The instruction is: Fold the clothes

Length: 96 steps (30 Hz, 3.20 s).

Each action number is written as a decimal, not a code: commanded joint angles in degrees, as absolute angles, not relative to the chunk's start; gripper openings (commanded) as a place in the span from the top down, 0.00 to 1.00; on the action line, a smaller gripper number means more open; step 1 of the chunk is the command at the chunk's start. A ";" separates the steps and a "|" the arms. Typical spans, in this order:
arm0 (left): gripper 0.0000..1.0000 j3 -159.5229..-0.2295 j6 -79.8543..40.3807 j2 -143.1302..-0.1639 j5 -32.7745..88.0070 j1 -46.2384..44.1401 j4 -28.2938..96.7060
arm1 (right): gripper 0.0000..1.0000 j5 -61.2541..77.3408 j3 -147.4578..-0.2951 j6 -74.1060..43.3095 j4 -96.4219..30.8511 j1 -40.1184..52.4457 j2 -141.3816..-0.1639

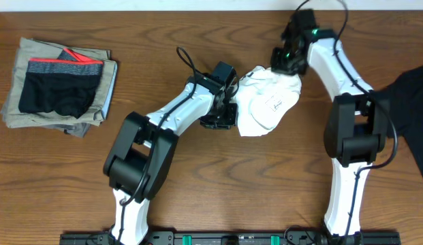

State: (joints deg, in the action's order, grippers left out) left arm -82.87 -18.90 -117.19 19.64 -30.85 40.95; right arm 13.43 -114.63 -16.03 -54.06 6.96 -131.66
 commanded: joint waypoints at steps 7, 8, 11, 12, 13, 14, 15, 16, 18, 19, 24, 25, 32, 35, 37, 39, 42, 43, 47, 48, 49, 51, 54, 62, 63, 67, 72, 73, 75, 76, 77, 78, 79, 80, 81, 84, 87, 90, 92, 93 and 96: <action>0.02 -83.09 -18.37 -110.19 14.37 -27.46 41.45 | 0.30 12.14 -141.29 -12.80 -75.09 3.64 -131.79; 0.02 -83.09 -18.35 -110.26 14.98 -26.68 41.63 | 0.29 12.16 -143.28 -12.56 -77.34 3.09 -131.79; 0.02 -82.72 -18.28 -110.78 18.70 -24.12 41.12 | 0.28 12.23 -148.05 -12.56 -83.42 1.37 -131.79; 0.02 -82.54 -18.24 -110.98 19.77 -23.51 40.45 | 0.28 12.23 -149.05 -12.49 -84.95 0.84 -131.79; 0.02 -82.15 -17.87 -111.31 21.17 -22.96 39.24 | 0.28 12.45 -149.67 -11.94 -86.15 0.38 -131.79; 0.02 -81.60 -17.85 -111.53 22.50 -22.63 37.93 | 0.28 12.62 -149.99 -11.35 -86.98 0.03 -131.79; 0.02 -80.90 -17.89 -111.79 24.27 -22.37 36.36 | 0.28 12.86 -150.08 -10.63 -87.72 -0.30 -131.79; 0.02 -80.36 -17.93 -112.16 26.09 -22.28 35.16 | 0.28 13.23 -150.06 -10.11 -88.31 -0.56 -131.79; 0.02 -79.42 -19.03 -113.19 30.44 -22.24 32.80 | 0.28 13.63 -150.04 -9.56 -88.99 -0.89 -131.79; 0.02 -79.05 -20.73 -113.78 31.97 -22.24 31.81 | 0.28 13.54 -149.99 -9.52 -89.12 -1.02 -131.79; 0.02 -78.00 -30.17 -115.52 34.09 -23.09 28.67 | 0.27 13.52 -149.99 -8.73 -88.49 -1.19 -131.79; 0.02 -77.87 -30.89 -115.52 34.09 -23.38 28.32 | 0.27 13.52 -149.99 -8.40 -88.31 -1.21 -131.79; 0.02 -76.88 -42.19 -115.57 33.61 -25.89 26.13 | 0.27 13.52 -149.99 -8.05 -87.55 -1.23 -131.79; 0.02 -75.31 -46.74 -115.74 32.95 -27.09 22.90 | 0.27 13.52 -149.99 -8.03 -87.42 -1.21 -131.79; 0.02 -73.84 -48.01 -115.74 32.51 -27.88 19.86 | 0.27 13.52 -149.99 -8.03 -87.15 -1.23 -131.79; 0.02 -72.62 -48.53 -115.74 32.53 -28.60 17.04 | 0.27 13.52 -149.99 -8.01 -86.85 -1.23 -131.79; 0.02 -71.50 -48.58 -115.74 32.27 -29.87 14.31 | 0.27 13.50 -149.99 -7.57 -86.76 -1.23 -131.79; 0.02 -71.40 -48.88 -115.74 31.81 -30.24 13.91 | 0.27 13.54 -149.99 -7.38 -86.78 -1.23 -131.79; 0.02 -71.40 -49.74 -115.74 27.97 -31.77 13.76 | 0.27 13.52 -149.99 -7.14 -86.76 -1.23 -131.79; 0.02 -71.40 -50.13 -115.77 26.92 -32.12 13.74 | 0.27 13.54 -149.99 -6.94 -86.80 -1.21 -131.79; 0.02 -71.40 -50.43 -115.85 25.87 -32.56 13.50 | 0.27 13.54 -149.99 -6.94 -86.83 -1.21 -131.79; 0.02 -71.35 -50.83 -116.16 24.95 -33.19 12.43 | 0.27 13.54 -149.99 -6.94 -86.87 -1.21 -131.79; 0.02 -71.35 -52.38 -117.73 24.77 -33.80 10.26 | 0.27 13.54 -149.99 -6.94 -86.96 -1.21 -131.79; 0.02 -71.35 -53.06 -124.44 25.54 -33.93 0.60 | 0.27 13.54 -149.99 -6.52 -87.24 -1.21 -131.79; 0.01 -71.35 -53.06 -124.90 25.91 -33.93 -0.08 | 0.28 13.54 -149.99 -6.52 -87.24 -1.21 -131.79; 0.32 -71.35 -53.04 -125.19 25.02 -33.93 -0.62 | 0.28 13.54 -149.99 -6.52 -87.24 -1.21 -131.79; 0.58 -71.37 -48.80 -125.19 22.68 -33.93 -2.20 | 0.28 13.52 -149.99 -6.48 -87.44 -1.21 -131.79; 0.59 -71.37 -47.53 -125.16 22.68 -33.93 -2.68 | 0.28 13.52 -149.99 -6.22 -87.68 -1.21 -131.79; 0.67 -71.37 -45.15 -125.16 22.68 -33.80 -3.70 | 0.28 13.50 -149.99 -5.89 -88.03 -1.23 -131.79; 0.70 -71.44 -43.86 -125.16 22.65 -33.65 -4.01 | 0.29 13.47 -149.99 -5.85 -88.14 -1.21 -131.79; 0.73 -71.66 -42.48 -125.16 22.65 -33.39 -3.99 | 0.28 13.50 -149.99 -5.63 -88.27 -1.21 -131.79; 0.76 -71.92 -41.04 -125.16 22.70 -32.95 -3.99 | 0.28 13.47 -149.99 -5.61 -88.33 -1.21 -131.79; 0.79 -72.14 -39.72 -125.10 22.72 -32.45 -3.95 | 0.28 13.47 -149.99 -5.48 -88.40 -1.21 -131.79; 0.81 -72.34 -38.20 -124.99 22.87 -31.70 -3.97 | 0.28 13.30 -149.99 -5.48 -88.55 -1.23 -131.81; 0.87 -72.53 -37.06 -124.79 22.96 -30.96 -3.92 | 0.28 13.19 -149.99 -5.48 -88.62 -1.28 -131.79; 0.94 -73.28 -32.95 -124.14 23.75 -27.99 -3.75 | 0.28 12.03 -149.99 -5.48 -89.41 -1.32 -131.79; 0.94 -73.78 -30.15 -122.83 23.75 -24.62 -3.77 | 0.28 11.77 -149.99 -5.45 -89.73 -1.32 -131.79; 0.94 -74.48 -26.61 -121.62 23.66 -21.63 -4.03 | 0.28 11.77 -149.99 -5.45 -89.84 -1.32 -131.79; 0.94 -75.09 -22.24 -121.12 23.66 -19.42 -3.97 | 0.28 11.77 -149.99 -5.45 -89.86 -1.32 -131.81; 0.94 -75.16 -20.69 -120.92 23.70 -18.26 -3.97 | 0.28 11.77 -149.99 -5.45 -89.86 -1.32 -131.79; 0.94 -75.64 -16.56 -120.73 25.12 -15.09 -2.02 | 0.28 11.77 -149.99 -5.45 -90.00 -1.32 -131.81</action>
